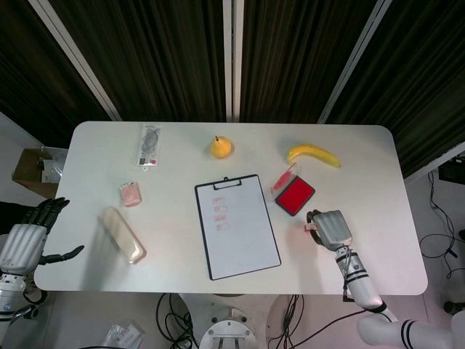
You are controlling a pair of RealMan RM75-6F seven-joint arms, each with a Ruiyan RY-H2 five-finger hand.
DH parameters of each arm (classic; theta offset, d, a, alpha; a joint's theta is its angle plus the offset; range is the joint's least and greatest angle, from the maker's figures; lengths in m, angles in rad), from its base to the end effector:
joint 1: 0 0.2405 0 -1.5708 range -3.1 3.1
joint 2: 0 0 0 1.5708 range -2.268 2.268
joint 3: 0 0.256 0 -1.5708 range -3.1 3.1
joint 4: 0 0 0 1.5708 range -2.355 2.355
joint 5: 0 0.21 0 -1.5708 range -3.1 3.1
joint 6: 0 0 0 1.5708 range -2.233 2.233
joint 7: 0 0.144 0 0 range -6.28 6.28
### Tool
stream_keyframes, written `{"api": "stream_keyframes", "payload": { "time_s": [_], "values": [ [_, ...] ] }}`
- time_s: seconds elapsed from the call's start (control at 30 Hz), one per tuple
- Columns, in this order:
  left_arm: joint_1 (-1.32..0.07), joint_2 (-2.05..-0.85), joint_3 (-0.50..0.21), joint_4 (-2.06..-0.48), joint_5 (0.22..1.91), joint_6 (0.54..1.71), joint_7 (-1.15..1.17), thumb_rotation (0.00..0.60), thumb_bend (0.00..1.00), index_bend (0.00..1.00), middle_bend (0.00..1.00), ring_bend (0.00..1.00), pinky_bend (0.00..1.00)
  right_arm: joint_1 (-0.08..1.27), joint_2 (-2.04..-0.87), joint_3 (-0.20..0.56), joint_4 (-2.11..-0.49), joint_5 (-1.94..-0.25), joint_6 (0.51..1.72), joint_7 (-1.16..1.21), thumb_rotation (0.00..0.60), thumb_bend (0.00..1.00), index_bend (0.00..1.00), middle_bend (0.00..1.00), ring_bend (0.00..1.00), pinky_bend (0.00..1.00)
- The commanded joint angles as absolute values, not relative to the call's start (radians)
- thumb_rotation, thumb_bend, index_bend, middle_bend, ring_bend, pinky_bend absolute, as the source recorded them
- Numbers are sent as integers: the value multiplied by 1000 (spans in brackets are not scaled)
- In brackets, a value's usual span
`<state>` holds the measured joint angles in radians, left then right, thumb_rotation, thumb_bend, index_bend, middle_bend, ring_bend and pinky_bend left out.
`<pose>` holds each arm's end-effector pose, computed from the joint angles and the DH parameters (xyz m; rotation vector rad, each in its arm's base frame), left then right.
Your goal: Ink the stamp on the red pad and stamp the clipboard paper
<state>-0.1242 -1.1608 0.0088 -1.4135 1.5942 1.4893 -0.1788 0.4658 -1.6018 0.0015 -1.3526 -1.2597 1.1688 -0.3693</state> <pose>-0.3314 0.1840 0.1526 -1.5017 -0.9039 -0.9550 -0.2517 -0.2681 -0.0214 1.7698 -0.8844 0.7331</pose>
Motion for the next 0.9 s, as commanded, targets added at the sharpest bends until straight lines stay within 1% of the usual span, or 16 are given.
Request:
{"api": "stream_keyframes", "payload": {
  "time_s": [0.03, 0.23, 0.53, 0.73, 0.9],
  "values": [
    [-124, -1161, 9, -1412, 1594, 1489, -180, 297, 106, 106, 101, 94, 185, 464, -1611, 8, -1341, -1262, 1162, -374, 600, 391, 614, 539, 834, 898],
    [-125, -1162, 8, -1410, 1593, 1488, -181, 298, 105, 105, 101, 94, 185, 459, -1617, 15, -1331, -1263, 1145, -377, 600, 381, 568, 505, 834, 898],
    [-125, -1162, 8, -1411, 1595, 1490, -179, 298, 106, 106, 101, 94, 185, 451, -1617, 25, -1323, -1271, 1132, -374, 600, 373, 528, 471, 834, 898],
    [-126, -1163, 10, -1412, 1594, 1487, -178, 297, 106, 106, 101, 94, 185, 450, -1607, 25, -1332, -1265, 1104, -378, 600, 366, 449, 418, 830, 898],
    [-127, -1163, 9, -1412, 1594, 1488, -179, 296, 106, 106, 101, 94, 185, 447, -1599, 27, -1339, -1272, 1101, -372, 600, 355, 421, 383, 830, 898]
  ]
}}
